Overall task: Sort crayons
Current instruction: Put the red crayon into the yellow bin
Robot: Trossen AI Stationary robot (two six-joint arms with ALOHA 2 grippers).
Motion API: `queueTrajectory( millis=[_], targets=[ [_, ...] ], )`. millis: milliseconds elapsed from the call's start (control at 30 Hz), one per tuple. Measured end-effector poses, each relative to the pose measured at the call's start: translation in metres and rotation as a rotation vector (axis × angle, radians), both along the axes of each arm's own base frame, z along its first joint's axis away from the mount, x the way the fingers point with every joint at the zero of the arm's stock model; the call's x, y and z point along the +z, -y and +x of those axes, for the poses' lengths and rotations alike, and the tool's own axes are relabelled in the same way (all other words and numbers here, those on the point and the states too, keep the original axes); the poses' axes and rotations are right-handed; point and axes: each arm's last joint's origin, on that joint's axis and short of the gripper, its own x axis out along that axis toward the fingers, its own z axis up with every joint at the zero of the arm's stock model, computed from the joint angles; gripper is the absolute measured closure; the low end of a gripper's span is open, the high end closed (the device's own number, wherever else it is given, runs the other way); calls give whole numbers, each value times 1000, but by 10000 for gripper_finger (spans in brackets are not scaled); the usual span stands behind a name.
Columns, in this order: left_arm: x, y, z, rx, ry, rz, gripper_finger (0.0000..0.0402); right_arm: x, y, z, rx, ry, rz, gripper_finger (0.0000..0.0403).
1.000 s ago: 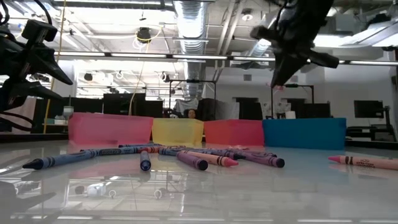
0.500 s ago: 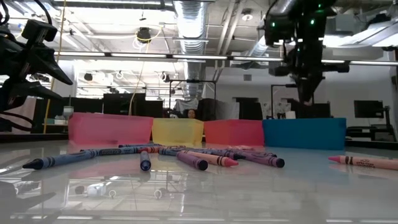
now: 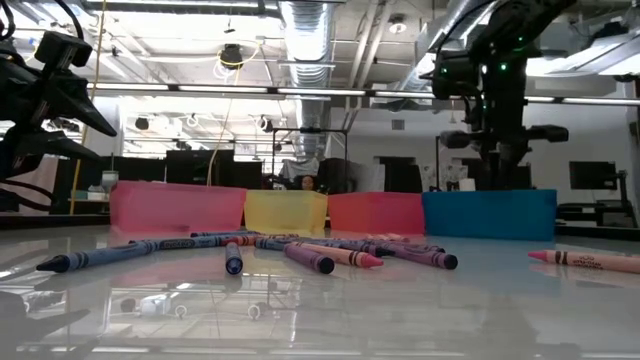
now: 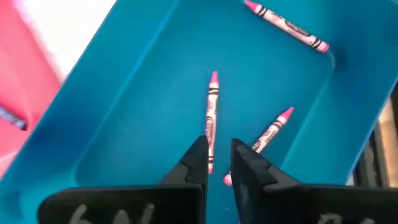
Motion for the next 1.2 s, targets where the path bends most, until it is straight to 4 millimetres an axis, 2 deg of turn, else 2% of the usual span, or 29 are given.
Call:
queueTrajectory(
  millis=[200, 433, 567, 700, 933, 1067, 1200],
  targets=[
    [0, 0, 0, -8, -3, -4, 236, 5, -3, 7, 131, 76, 17, 332],
    [0, 0, 0, -8, -3, -4, 236, 27, -23, 32, 317, 201, 17, 331],
    [0, 0, 0, -8, -3, -4, 236, 35, -49, 49, 445, 258, 0, 331],
    [0, 0, 0, -9, -3, -5, 236, 37, -85, 62, 566, 314, 17, 331],
    [0, 0, 0, -8, -3, -4, 236, 27, -148, 83, 597, 405, 8, 331],
    [0, 0, 0, 0, 0, 0, 236, 14, -169, 103, 623, 460, -47, 331],
    [0, 0, 0, 6, 0, 4, 236, -5, -176, 124, 630, 499, -48, 331]
  ],
)
